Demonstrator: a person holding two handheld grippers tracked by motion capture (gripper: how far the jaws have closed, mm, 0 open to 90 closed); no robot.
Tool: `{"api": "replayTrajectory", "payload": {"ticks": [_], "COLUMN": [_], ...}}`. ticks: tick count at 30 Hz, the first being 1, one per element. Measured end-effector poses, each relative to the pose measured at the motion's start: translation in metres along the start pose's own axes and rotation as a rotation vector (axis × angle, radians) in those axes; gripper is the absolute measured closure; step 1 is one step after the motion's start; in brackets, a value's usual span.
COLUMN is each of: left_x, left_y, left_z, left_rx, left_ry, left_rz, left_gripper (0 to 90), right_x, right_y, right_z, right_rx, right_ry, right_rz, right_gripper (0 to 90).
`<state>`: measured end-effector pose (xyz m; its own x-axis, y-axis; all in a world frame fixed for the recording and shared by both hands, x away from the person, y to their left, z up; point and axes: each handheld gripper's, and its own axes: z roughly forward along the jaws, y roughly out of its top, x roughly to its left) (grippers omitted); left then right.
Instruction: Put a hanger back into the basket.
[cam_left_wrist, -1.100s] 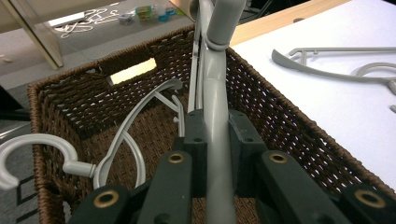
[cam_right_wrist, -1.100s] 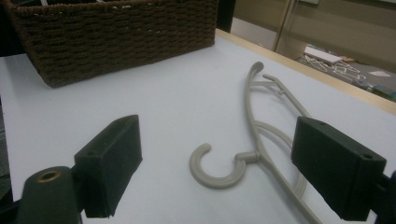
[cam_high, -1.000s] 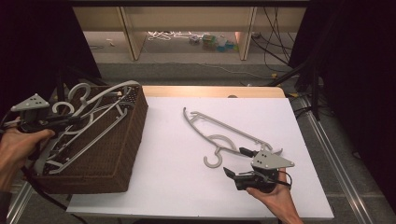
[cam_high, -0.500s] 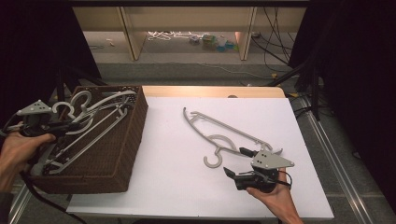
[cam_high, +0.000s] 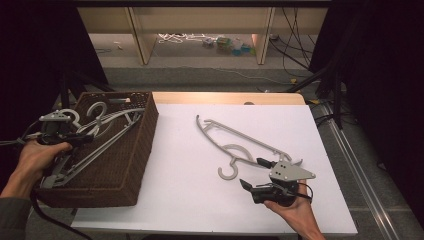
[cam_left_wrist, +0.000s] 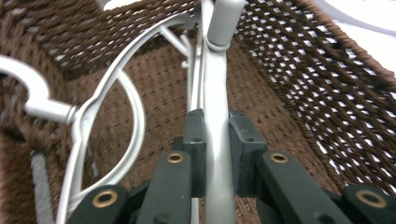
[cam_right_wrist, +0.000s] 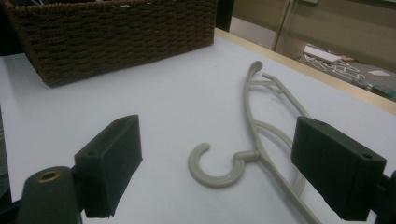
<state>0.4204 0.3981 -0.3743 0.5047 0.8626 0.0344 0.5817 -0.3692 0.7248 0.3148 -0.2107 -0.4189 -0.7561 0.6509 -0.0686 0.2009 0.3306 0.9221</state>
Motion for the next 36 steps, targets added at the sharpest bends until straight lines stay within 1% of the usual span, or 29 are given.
{"api": "replayTrajectory", "payload": {"ticks": [1,3,4,5,6,7,9,10,11,12,13,14,15,17,18,20,21,23,24,26,27,30,31,32,33,34,35,36], "left_x": [0.002,0.006,0.006,0.007,0.006,0.007,0.009,0.01,0.009,0.01,0.009,0.01,0.011,0.013,0.014,0.016,0.015,0.015,0.016,0.017,0.017,0.019,0.019,0.018,0.019,0.017,0.016,0.014], "left_y": [0.0,-0.001,-0.001,-0.002,-0.003,-0.004,-0.004,-0.004,-0.004,-0.004,-0.005,-0.005,-0.006,-0.008,-0.009,-0.009,-0.01,-0.011,-0.012,-0.013,-0.014,-0.016,-0.017,-0.017,-0.017,-0.017,-0.017,-0.016], "left_z": [-0.001,0.0,0.0,0.0,-0.001,-0.001,-0.001,0.0,0.001,0.002,0.003,0.005,0.005,0.008,0.008,0.009,0.009,0.009,0.009,0.009,0.009,0.01,0.01,0.01,0.01,0.009,0.008,0.005], "left_rx": [0.015,-0.008,-0.007,0.006,0.01,0.02,0.026,0.036,0.031,0.034,0.039,0.037,0.045,0.042,0.045,0.046,0.051,0.061,0.065,0.061,0.065,0.074,0.085,0.087,0.078,0.071,0.054,0.04], "left_ry": [0.002,0.02,0.036,0.059,0.087,0.101,0.108,0.124,0.137,0.148,0.161,0.166,0.174,0.177,0.181,0.188,0.203,0.225,0.22,0.224,0.232,0.223,0.23,0.235,0.237,0.245,0.247,0.257], "left_rz": [-0.002,0.004,-0.024,-0.022,-0.059,-0.08,-0.075,-0.093,-0.111,-0.104,-0.127,-0.134,-0.125,-0.144,-0.164,-0.154,-0.169,-0.172,-0.167,-0.181,-0.179,-0.165,-0.167,-0.173,-0.165,-0.189,-0.194,-0.214], "left_gripper": [78.7,78.2,78.1,77.7,77.5,77.2,76.3,75.7,74.8,73.5,72.4,71.5,70.4,68.8,68.1,67.0,66.3,65.5,65.5,65.5,65.4,65.3,65.2,65.1,65.4,63.6,60.3,57.1], "right_x": [0.0,0.0,0.0,0.0,0.0,0.0,0.0,0.0,0.0,0.0,0.0,0.0,0.0,0.0,0.0,0.0,0.0,0.0,0.0,0.0,0.0,0.0,0.0,0.0,0.0,0.0,0.0,0.0], "right_y": [0.0,0.0,0.0,0.0,0.001,0.0,0.0,0.0,0.0,0.0,0.0,0.0,0.0,0.0,0.0,0.0,0.0,-0.001,-0.001,-0.001,-0.001,-0.001,-0.001,-0.001,-0.001,-0.001,-0.001,-0.001], "right_z": [0.0,0.0,-0.001,0.0,0.0,0.0,0.0,0.0,0.0,0.0,0.0,0.0,0.0,0.0,0.0,0.0,0.0,0.0,0.0,0.0,0.001,0.001,0.0,0.0,0.0,0.0,0.0,0.0], "right_rx": [0.002,0.001,0.004,0.003,0.002,0.003,0.004,0.002,0.002,0.007,0.005,0.005,0.003,0.003,0.003,0.005,0.005,0.007,0.009,0.01,0.008,0.01,0.011,0.011,0.011,0.012,0.011,0.012], "right_ry": [0.001,0.003,0.0,0.002,0.002,0.003,0.002,0.001,-0.001,0.001,0.0,0.001,0.0,0.0,0.0,0.002,0.002,0.002,0.003,0.004,0.001,0.004,0.004,0.004,0.003,0.004,0.004,0.004], "right_rz": [0.003,0.0,0.0,-0.002,-0.004,-0.006,-0.007,-0.003,-0.004,0.001,0.001,0.003,0.003,0.003,0.002,0.004,0.004,0.003,0.003,0.005,0.003,0.004,0.005,0.004,0.005,0.005,0.006,0.006], "right_gripper": [17.1,17.1,17.1,17.1,17.1,17.1,17.1,17.1,17.1,17.1,17.1,17.1,17.1,17.1,17.1,17.1,17.1,17.1,17.2,17.1,17.1,17.1,17.1,17.1,17.1,17.1,17.1,17.1]}}
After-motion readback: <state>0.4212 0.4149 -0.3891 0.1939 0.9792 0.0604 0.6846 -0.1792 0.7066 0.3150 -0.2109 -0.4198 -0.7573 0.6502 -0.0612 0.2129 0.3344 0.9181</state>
